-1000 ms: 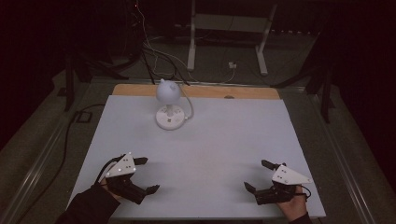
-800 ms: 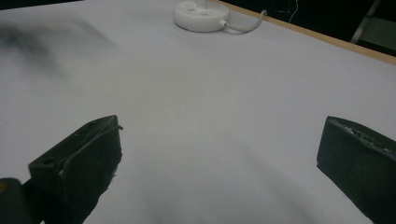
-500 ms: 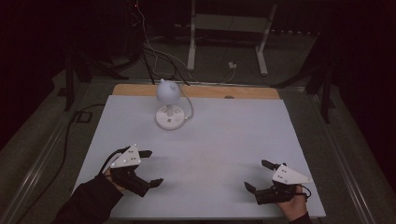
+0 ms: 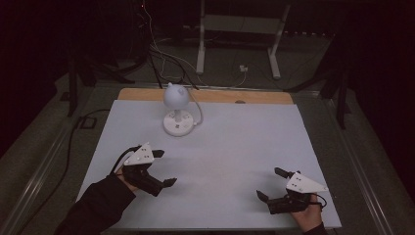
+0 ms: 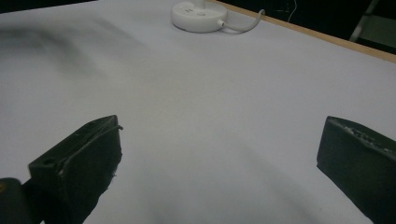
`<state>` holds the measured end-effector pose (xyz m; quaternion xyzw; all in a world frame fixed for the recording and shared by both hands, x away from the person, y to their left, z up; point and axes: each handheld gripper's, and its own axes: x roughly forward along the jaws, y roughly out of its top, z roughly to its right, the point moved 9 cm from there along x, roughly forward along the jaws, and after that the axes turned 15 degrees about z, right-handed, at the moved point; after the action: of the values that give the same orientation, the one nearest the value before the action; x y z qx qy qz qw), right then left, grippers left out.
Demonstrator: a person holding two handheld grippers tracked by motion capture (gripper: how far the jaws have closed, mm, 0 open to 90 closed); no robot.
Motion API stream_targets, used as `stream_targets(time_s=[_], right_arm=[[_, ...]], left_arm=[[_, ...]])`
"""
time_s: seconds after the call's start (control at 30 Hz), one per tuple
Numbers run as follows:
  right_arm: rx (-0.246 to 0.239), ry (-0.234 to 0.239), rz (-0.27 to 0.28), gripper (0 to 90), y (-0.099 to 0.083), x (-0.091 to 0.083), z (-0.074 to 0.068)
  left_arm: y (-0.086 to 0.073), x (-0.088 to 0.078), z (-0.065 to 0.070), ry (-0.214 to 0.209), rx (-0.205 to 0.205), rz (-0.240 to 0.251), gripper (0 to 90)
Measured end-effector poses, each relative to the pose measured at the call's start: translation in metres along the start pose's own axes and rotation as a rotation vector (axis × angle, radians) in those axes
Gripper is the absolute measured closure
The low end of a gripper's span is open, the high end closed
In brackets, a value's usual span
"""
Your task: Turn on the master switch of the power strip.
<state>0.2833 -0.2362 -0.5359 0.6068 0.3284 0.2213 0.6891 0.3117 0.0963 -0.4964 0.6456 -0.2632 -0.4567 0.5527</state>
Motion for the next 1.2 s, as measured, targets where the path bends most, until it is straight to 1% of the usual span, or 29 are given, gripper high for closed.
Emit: stream_targets(time_s=[0.03,0.1,0.17,0.2,0.27,0.47,0.57,0.6,0.7,0.73,0.9,0.97,1.07,1.17,1.2], right_arm=[[-0.001,-0.001,0.0,0.0,0.0,0.0,0.0],[0.001,0.001,0.001,0.0,0.0,0.0,0.0],[0.001,0.002,0.001,0.0,0.0,0.0,-0.001],[0.004,0.003,0.002,0.0,0.0,0.0,-0.001],[0.003,0.002,0.001,0.0,0.0,0.0,0.0],[0.006,0.004,0.003,0.0,0.0,0.0,-0.001],[0.01,0.0,0.005,0.0,0.001,0.0,0.0],[0.01,-0.001,0.007,0.0,0.001,0.0,0.0],[0.012,-0.001,0.01,0.0,0.002,0.0,0.0],[0.011,-0.001,0.009,0.0,0.002,0.0,0.0],[0.011,0.0,0.007,0.0,0.001,0.0,0.0],[0.011,0.001,0.01,0.0,0.002,0.0,0.0],[0.012,0.001,0.01,0.0,0.002,0.0,0.0],[0.013,0.002,0.004,0.0,0.001,0.0,0.0],[0.012,0.002,0.003,0.0,0.001,0.0,-0.001]], left_arm=[[0.0,0.0,0.0,0.0,0.0,0.0,0.2],[0.002,0.004,-0.003,0.007,-0.014,0.007,0.2],[0.002,0.005,-0.004,0.007,-0.015,0.004,0.2],[0.004,0.008,-0.007,0.018,-0.015,0.007,0.2],[0.004,0.011,-0.011,0.027,-0.016,0.003,0.3],[0.009,0.017,-0.016,0.036,-0.021,0.011,0.2],[0.012,0.022,-0.02,0.053,-0.025,0.016,0.2],[0.013,0.025,-0.023,0.067,-0.021,0.014,0.3],[0.014,0.029,-0.025,0.075,-0.021,0.012,0.3],[0.014,0.033,-0.028,0.089,-0.023,0.011,0.2],[0.016,0.041,-0.032,0.102,-0.023,0.006,0.3],[0.019,0.047,-0.035,0.111,-0.028,0.014,0.3],[0.022,0.051,-0.037,0.118,-0.027,0.02,0.3],[0.025,0.058,-0.043,0.14,-0.035,0.027,0.3],[0.025,0.058,-0.043,0.14,-0.035,0.027,0.3]])
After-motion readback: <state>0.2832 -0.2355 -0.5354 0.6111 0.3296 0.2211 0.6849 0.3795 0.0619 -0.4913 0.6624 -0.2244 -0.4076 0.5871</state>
